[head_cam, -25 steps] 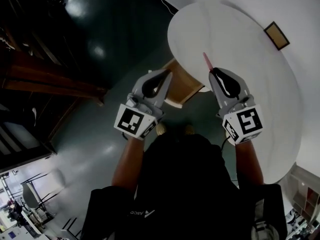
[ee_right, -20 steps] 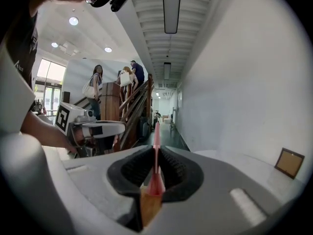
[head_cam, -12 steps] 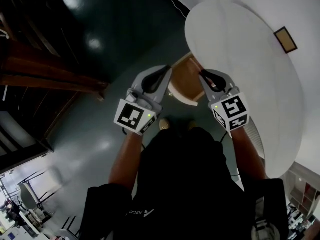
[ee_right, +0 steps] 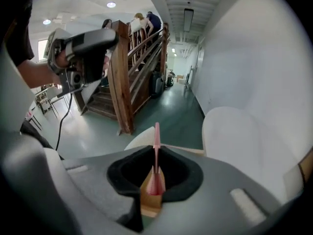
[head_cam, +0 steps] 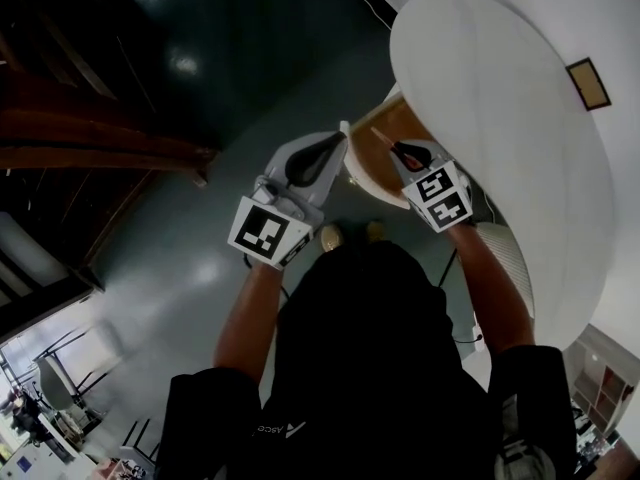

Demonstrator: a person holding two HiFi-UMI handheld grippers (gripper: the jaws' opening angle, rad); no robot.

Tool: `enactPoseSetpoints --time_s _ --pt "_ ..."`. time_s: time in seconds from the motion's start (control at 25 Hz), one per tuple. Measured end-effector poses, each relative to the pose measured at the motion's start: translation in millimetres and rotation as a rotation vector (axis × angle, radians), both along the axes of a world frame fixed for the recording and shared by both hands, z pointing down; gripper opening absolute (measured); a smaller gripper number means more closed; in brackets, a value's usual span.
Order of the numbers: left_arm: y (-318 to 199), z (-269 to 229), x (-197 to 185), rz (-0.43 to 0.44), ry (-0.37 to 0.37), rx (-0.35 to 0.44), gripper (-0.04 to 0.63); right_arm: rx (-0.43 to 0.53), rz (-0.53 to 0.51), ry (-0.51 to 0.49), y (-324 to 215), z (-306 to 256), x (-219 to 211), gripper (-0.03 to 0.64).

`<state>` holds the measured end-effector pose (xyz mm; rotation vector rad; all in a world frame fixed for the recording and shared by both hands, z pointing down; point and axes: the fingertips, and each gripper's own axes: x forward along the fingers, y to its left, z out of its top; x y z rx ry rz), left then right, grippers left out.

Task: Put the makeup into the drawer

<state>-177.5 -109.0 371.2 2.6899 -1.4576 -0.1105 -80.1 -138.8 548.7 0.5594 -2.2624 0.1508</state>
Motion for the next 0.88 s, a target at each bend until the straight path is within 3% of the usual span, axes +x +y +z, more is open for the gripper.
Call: enactPoseSetpoints --time_s 0.2,0.88 --pt "-7.2 17.2 -6.9 -0.029 -0.002 -0.026 0.011 -0.063 -0.063 0.117 -8.2 55.6 1.6 0.051" --pt "-35.0 78.4 -31.3 -0.078 -0.010 -0.089 0.011 -0.166 -0.223 0.369 -29.8 185.7 -7.4 0.051"
